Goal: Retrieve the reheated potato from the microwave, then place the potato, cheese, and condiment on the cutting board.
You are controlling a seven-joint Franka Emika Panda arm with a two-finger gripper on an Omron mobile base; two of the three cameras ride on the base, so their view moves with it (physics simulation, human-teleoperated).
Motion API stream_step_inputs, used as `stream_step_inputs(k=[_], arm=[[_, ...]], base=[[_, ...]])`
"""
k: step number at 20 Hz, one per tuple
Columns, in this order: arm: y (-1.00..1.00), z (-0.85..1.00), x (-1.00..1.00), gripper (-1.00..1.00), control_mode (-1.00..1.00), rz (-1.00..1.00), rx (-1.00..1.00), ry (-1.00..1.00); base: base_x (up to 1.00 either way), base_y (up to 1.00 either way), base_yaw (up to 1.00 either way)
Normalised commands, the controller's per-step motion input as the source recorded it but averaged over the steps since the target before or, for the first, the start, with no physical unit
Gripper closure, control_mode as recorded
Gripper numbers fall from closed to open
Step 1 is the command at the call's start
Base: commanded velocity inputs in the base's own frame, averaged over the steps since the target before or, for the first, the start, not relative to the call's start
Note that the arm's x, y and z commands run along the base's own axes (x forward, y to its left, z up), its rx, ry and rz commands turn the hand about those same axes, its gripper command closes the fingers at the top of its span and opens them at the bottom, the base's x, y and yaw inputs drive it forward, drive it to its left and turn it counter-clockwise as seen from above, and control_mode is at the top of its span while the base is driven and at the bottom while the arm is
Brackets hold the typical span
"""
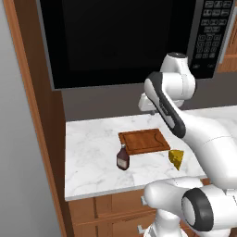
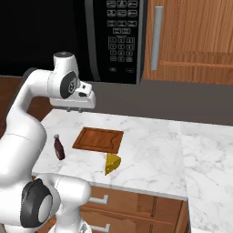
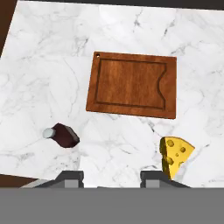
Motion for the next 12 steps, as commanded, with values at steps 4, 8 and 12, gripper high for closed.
stream_step_inputs(k=[4, 8, 12], arm=[[0.00, 0.00, -0.11, -1.00, -1.00, 0.01, 0.00, -0.12], [-0.01, 0.04, -0.37, -1.00, -1.00, 0.01, 0.00, -0.48], [-0.04, 0.26, -0.37, -1.00, -1.00, 0.00, 0.00, -0.56]], base=[[0.00, 0.00, 0.00], [0.00, 0.00, 0.00], [0.00, 0.00, 0.00]])
